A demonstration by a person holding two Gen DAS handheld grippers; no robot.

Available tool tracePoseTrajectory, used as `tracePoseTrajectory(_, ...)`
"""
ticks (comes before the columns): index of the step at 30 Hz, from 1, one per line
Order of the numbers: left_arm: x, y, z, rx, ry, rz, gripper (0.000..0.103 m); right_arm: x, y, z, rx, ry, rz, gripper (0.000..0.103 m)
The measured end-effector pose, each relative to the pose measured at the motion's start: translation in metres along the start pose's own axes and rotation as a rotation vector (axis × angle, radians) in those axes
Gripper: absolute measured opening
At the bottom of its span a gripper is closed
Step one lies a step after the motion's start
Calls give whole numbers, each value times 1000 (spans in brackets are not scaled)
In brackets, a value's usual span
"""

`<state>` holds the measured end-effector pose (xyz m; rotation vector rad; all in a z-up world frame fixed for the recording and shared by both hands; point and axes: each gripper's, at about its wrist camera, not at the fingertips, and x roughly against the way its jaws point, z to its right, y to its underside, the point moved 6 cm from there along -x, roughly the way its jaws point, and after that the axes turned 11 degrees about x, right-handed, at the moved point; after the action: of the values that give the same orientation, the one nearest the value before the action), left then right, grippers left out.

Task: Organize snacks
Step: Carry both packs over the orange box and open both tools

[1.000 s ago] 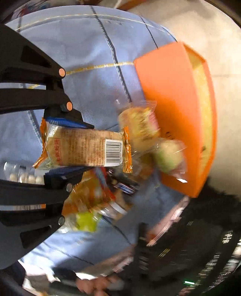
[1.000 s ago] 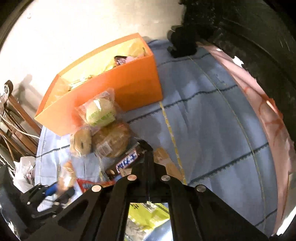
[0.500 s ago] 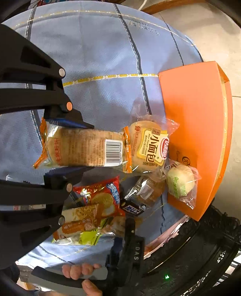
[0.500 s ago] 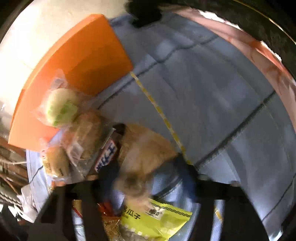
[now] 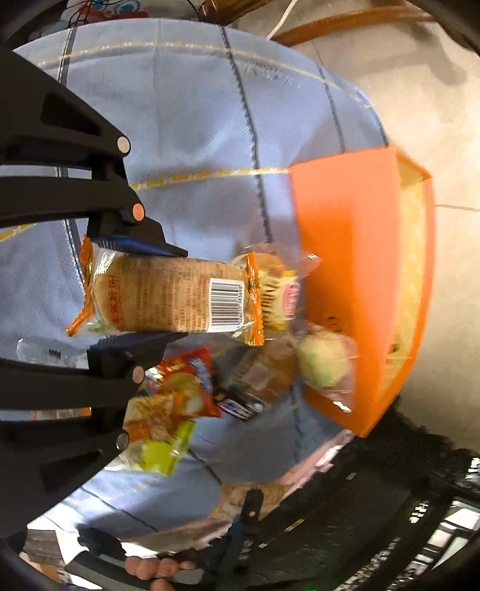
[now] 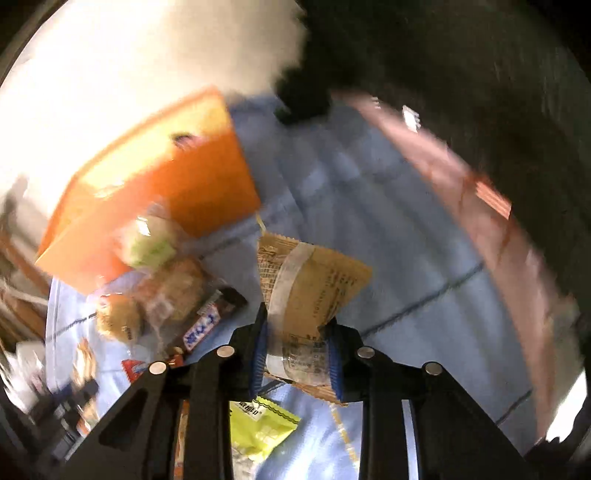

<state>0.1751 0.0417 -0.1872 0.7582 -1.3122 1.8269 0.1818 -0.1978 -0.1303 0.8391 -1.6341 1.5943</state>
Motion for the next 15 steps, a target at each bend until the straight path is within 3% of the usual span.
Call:
tracePoseTrajectory(3, 19, -8, -1, 16, -3, 36, 35, 27, -14, -7, 10, -71, 62, 27)
tracePoseTrajectory(9, 60, -48, 24, -23, -1, 133, 35, 84, -59, -26, 113, -129, 219, 27)
tracePoseTrajectory(12, 76, -90, 31, -30, -78, 189, 35, 97, -90, -36, 167, -126, 276, 27)
tracePoseTrajectory(15, 91, -150, 30, 28, -94, 313, 35, 83, -137, -48, 215, -88, 292, 27)
